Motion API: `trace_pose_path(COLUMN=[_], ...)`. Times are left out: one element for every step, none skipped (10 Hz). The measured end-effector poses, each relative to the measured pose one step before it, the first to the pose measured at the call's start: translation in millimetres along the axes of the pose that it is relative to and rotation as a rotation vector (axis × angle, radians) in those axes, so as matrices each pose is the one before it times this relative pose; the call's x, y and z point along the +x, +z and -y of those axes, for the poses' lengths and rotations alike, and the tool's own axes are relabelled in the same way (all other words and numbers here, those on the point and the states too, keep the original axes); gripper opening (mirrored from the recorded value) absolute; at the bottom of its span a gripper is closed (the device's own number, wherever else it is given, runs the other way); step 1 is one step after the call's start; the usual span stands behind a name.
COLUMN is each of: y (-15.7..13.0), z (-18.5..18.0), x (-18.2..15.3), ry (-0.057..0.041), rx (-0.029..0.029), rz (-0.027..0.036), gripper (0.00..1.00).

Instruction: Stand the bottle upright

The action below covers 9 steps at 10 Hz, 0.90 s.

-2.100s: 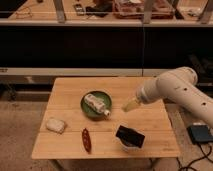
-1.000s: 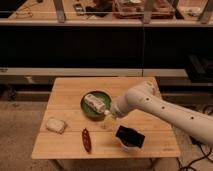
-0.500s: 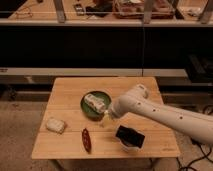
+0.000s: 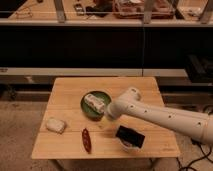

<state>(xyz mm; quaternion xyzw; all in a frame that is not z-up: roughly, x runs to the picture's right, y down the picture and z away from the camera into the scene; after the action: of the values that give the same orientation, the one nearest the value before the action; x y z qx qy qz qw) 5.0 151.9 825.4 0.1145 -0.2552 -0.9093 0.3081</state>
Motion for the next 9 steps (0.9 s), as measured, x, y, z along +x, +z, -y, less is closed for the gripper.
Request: trace_pose_path(y=[7.17,2.34,1.07,1.16,-0.45,-0.21,-0.72,-2.26,-1.37], z=[-1.25,-1.90,-3.94,-3.04,-3.16,-2.20,-3.79,-4.15,-2.01], x=[-1.32,0.98,-0.36,0.92,2.68,1.72,-1.26,-2.36,-1.44], ry=[0.00632,0.00498,0.00998,0.00752,0.00298,-0.00187,0.00300,0.00672,0.00447], rx=[0.00448,0.00102,-0.00173,-0.00041,-0.00178,-0.00157,-0.00325,-0.00439,-0.00146], rz=[0.00518,-0.00137,-0.00232,-0.00264,-0.00447,-0.00115,0.00450,0.00650,0.00529], gripper=[0.75,0.67,0.58,0.48,0.37,0.29,0.17,0.06,0.01])
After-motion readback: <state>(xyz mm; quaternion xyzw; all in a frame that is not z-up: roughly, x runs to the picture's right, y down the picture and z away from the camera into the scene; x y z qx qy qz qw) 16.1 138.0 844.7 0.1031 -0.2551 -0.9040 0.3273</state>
